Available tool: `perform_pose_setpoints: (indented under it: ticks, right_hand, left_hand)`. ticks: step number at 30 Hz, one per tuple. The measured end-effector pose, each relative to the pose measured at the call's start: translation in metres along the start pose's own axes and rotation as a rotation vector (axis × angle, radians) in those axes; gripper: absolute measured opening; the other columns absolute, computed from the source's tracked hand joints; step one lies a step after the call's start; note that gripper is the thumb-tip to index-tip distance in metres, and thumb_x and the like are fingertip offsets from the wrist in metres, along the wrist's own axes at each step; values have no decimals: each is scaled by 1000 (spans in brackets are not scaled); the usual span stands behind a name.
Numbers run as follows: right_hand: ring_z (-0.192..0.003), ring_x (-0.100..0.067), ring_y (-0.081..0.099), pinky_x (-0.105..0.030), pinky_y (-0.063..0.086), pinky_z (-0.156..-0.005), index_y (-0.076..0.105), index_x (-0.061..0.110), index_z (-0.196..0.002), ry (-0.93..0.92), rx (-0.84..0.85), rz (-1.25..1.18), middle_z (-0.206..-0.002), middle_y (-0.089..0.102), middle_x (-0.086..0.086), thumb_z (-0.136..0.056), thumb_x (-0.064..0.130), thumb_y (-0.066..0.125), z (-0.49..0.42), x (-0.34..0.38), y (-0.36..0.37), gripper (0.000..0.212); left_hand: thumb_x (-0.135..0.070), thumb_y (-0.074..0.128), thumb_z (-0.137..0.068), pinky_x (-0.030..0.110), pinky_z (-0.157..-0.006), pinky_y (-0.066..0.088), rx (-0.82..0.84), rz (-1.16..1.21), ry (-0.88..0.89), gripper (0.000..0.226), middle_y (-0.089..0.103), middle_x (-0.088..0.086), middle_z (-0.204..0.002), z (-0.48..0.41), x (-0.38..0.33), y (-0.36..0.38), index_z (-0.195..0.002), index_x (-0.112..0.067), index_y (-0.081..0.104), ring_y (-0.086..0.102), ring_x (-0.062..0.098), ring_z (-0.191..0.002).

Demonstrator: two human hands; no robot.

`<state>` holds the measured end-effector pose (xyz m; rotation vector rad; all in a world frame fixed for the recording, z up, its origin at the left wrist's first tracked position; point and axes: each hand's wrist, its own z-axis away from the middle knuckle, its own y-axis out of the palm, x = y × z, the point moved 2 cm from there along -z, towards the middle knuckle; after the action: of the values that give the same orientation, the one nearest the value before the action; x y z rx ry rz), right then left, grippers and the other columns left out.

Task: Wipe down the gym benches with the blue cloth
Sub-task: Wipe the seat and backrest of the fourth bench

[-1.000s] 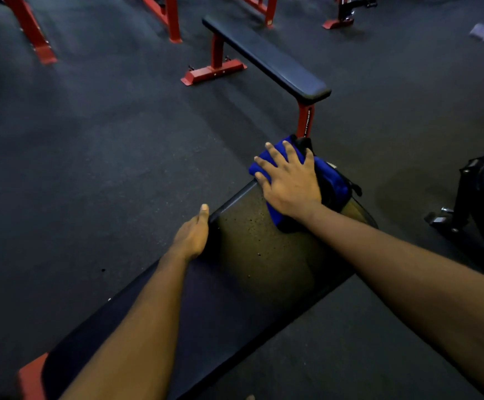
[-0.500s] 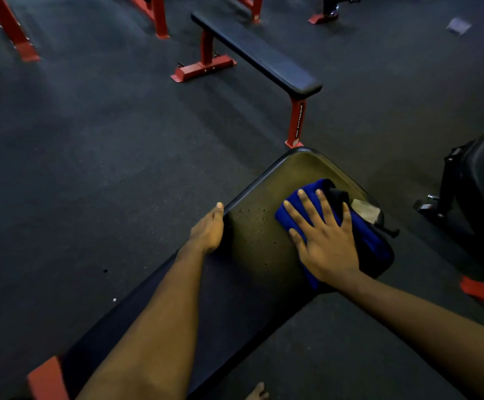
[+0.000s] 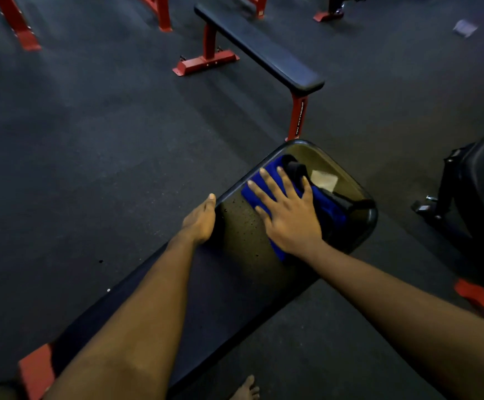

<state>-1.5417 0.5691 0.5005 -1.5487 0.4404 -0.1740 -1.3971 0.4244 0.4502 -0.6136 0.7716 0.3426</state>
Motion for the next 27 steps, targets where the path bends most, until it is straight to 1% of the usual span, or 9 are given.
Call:
perform_pose_setpoints:
  ticks: [2, 5, 8, 12, 16, 18, 21, 23, 27]
  right_hand:
    - [-154, -21, -3, -59, 7, -118, 12, 39, -158, 28, 1, 0, -167, 2, 8, -104, 49, 30, 41, 0, 3, 58]
    - [-154, -20, -2, -58, 9, -119, 11, 39, -158, 59, 31, 1, -167, 2, 9, -103, 50, 32, 90, 2, 10, 59]
    - [-154, -18, 0, -56, 8, -119, 13, 41, -157, 99, 58, -12, -167, 4, 10, -103, 51, 31, 104, 4, 12, 58]
    - [-154, -17, 1, -56, 7, -118, 16, 42, -156, 121, 26, -33, -166, 9, 11, -104, 50, 26, 50, -1, 3, 53]
    - [-153, -21, 6, -58, 8, -118, 23, 40, -155, 169, 7, -27, -165, 16, 8, -104, 51, 22, -37, 4, -5, 52]
    - [-153, -23, 7, -60, 7, -118, 29, 37, -153, 166, 28, -10, -164, 20, 5, -103, 51, 21, -62, 19, -2, 53]
    - [-153, -25, 10, -60, 7, -118, 34, 33, -152, 103, 37, -11, -164, 23, 4, -103, 47, 25, -65, 39, 3, 52]
    - [-153, -25, 10, -59, 9, -118, 32, 33, -153, 23, 24, -11, -164, 22, 4, -103, 46, 27, -52, 53, 9, 52]
    - [-152, -23, 12, -55, 9, -118, 26, 34, -155, -72, 9, -42, -165, 20, 5, -102, 44, 31, -9, 74, 22, 54]
  left_hand:
    - [-56, 15, -103, 47, -121, 15, 5, -5, 8, 60, 24, 7, -161, 4, -1, 0, -154, -26, 25, 19, 28, -148]
    - [-56, 14, -103, 49, -121, 12, 9, -3, 20, 60, 22, 7, -161, 9, -1, -3, -155, -26, 23, 17, 28, -149]
    - [-54, 14, -104, 48, -121, 13, 29, 0, 27, 59, 22, 8, -161, 11, -2, -3, -155, -25, 23, 18, 28, -149]
    - [-58, 16, -102, 49, -121, 16, 41, 41, 11, 60, 23, 8, -161, 3, 3, -5, -154, -27, 25, 20, 29, -148]
    - [-66, 15, -98, 52, -119, 20, 64, 87, -32, 69, 27, 11, -159, -6, 15, -8, -153, -27, 30, 25, 30, -146]
    - [-68, 14, -96, 53, -118, 22, 32, 98, -48, 72, 30, 11, -158, -9, 31, -11, -152, -26, 33, 28, 30, -145]
    - [-68, 12, -96, 52, -117, 24, -9, 117, -85, 73, 33, 11, -156, -8, 55, -16, -150, -24, 37, 32, 29, -143]
    - [-65, 13, -98, 49, -116, 25, -32, 110, -73, 71, 35, 11, -155, -7, 62, -17, -149, -23, 38, 34, 29, -141]
    - [-62, 15, -100, 45, -113, 29, -107, 88, -60, 68, 43, 13, -150, -6, 61, -12, -146, -22, 45, 40, 29, -137]
